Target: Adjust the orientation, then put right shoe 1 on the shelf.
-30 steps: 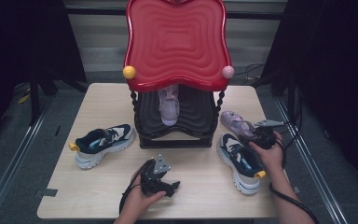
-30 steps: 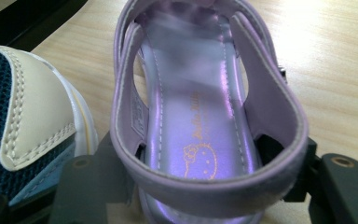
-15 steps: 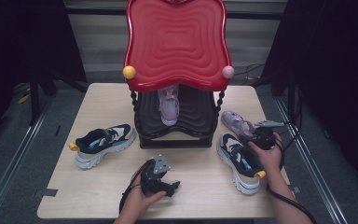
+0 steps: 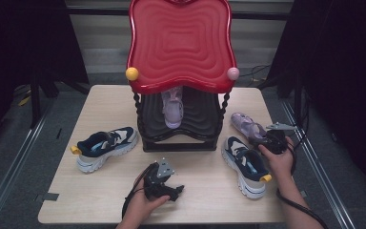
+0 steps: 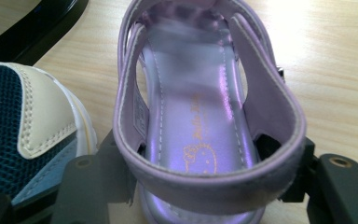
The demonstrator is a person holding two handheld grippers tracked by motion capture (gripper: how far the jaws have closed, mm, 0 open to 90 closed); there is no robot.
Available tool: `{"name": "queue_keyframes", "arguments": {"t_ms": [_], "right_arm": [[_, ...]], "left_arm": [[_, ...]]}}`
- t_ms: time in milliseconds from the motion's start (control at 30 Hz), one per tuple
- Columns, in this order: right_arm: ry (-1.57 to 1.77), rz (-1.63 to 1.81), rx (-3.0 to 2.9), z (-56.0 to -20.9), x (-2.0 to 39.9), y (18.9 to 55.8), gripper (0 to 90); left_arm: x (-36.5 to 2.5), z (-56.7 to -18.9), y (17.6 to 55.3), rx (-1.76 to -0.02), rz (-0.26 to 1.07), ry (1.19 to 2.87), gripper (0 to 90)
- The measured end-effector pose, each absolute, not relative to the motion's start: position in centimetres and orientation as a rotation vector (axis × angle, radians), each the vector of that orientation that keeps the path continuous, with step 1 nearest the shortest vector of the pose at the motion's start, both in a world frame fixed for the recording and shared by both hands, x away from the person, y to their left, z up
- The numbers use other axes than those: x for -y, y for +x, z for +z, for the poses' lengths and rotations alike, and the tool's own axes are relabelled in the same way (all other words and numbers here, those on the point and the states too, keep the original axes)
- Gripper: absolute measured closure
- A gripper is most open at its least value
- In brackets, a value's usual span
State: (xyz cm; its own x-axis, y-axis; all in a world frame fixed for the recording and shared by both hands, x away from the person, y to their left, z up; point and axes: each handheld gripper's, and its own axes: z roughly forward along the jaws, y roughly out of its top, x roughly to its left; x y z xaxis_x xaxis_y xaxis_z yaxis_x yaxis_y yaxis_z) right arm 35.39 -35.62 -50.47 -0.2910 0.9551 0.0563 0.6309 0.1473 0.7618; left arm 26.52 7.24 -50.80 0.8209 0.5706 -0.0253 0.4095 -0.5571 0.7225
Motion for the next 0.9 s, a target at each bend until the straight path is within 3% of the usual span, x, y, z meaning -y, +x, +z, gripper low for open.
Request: {"name": "queue_keyframes", "arguments": {"t_ms": [900], "right_arm": [[1.496,0.999,-2.004,-45.2,36.1,32.2,37.6]], "left_arm": [[-7.3,-50.8,26.6,-0.709,0.271,2.244,13.6]]}}
